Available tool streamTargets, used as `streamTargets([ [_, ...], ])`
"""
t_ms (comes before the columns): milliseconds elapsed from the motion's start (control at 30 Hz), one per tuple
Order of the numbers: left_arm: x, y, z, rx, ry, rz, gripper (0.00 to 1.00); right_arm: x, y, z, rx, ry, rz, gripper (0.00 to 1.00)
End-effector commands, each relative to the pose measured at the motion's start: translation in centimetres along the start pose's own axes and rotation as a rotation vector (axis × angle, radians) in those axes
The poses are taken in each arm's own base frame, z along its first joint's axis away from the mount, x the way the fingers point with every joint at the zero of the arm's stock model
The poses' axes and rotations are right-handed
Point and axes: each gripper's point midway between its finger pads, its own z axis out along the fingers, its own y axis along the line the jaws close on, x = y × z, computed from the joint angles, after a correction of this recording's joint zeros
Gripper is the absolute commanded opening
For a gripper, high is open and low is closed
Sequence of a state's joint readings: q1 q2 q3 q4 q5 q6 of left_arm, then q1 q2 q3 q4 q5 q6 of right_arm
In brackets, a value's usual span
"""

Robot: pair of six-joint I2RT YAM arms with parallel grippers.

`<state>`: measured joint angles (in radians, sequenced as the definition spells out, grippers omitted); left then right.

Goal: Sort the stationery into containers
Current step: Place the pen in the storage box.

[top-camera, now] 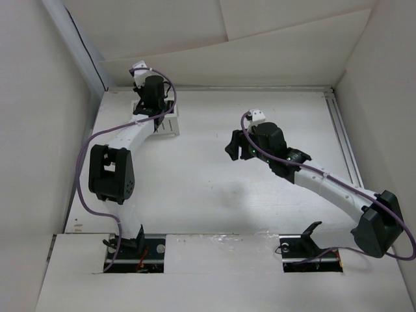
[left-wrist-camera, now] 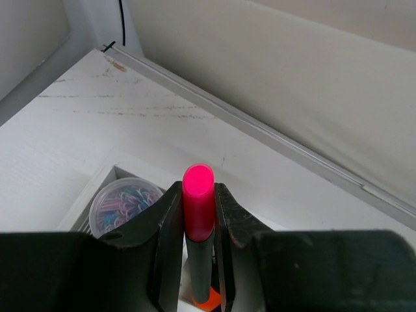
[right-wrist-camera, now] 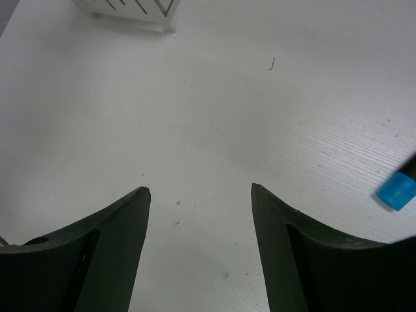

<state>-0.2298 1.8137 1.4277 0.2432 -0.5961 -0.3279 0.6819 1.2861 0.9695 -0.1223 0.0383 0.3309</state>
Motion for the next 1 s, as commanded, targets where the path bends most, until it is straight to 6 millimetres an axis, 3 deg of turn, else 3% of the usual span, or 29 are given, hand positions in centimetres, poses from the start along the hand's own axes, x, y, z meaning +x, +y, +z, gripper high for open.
streamTargets([
  [0,-2.8,-0.8,-0.2,0.014,-0.085,-0.04,0.11,-1.6,-0.2,0.2,0.019,-0.061,0.015,0.7],
  [267,-0.2,-2.6,-0.2,0.039,-0.068,0.005,0.13,-2.1,-1.6,0.2,0.056,-0.075,0.047,0.71],
  [467,0.5,-2.4,-0.1,0.038,-0.065,0.007,0.14,-1.8,-2.9,0.1,0.084,-0.074,0.068,0.71],
  [667,1.9,-1.7,-0.1,0.029,-0.041,0.028,0.28,-2.1,-3.7,0.1,0.103,-0.081,0.086,0.72],
  [800,1.3,-1.7,-0.8,0.045,-0.049,0.008,0.39,-1.7,-5.1,0.4,0.152,-0.078,0.113,0.75],
  [967,-0.4,-2.8,-1.6,0.106,-0.065,-0.03,0.42,-1.7,-7.4,0.4,0.214,-0.084,0.152,0.79],
])
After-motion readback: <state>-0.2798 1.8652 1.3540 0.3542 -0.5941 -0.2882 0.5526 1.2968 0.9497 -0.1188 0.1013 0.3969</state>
